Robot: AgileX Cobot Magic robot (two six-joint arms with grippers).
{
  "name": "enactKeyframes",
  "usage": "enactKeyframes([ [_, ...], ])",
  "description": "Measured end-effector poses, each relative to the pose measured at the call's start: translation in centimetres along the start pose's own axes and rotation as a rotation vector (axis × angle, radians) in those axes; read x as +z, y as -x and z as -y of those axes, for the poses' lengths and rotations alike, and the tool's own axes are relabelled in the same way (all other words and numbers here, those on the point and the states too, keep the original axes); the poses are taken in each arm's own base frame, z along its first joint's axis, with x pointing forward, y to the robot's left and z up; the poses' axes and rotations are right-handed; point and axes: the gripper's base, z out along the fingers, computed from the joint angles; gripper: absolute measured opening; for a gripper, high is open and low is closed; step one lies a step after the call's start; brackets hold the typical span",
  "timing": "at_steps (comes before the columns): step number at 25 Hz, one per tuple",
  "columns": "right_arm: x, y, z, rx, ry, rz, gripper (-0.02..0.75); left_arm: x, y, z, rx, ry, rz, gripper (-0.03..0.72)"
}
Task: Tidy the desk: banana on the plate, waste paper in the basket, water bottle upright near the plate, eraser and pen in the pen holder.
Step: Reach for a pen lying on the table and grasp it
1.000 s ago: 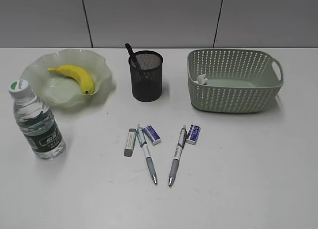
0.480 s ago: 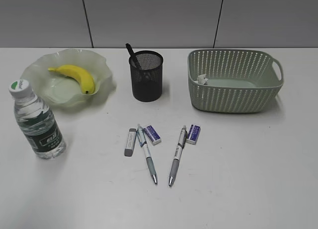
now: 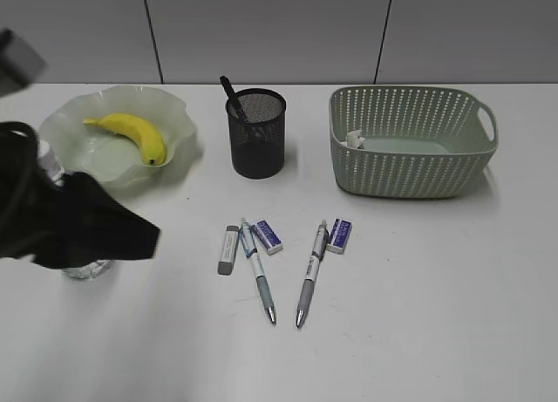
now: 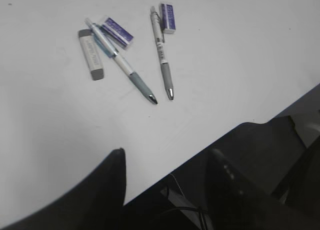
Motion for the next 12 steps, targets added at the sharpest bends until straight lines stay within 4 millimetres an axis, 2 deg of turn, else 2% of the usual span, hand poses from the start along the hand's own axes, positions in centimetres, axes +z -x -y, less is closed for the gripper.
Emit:
enactKeyframes([
  [5,0.0,0.0,0.0,-0.001,0.0,0.0,0.369,6.0,0.5,2.9,0.056,-0.035,-0.099,0.381],
  [9,0.0,0.0,0.0,-0.001,0.0,0.0,0.369,11.2,2.1,4.9,0.064,-0.039,-0.176,0.381],
  [12,0.0,0.0,0.0,-0.001,0.0,0.0,0.369,15.0,3.7,5.5,0.036,-0.027,-0.226,0.381],
])
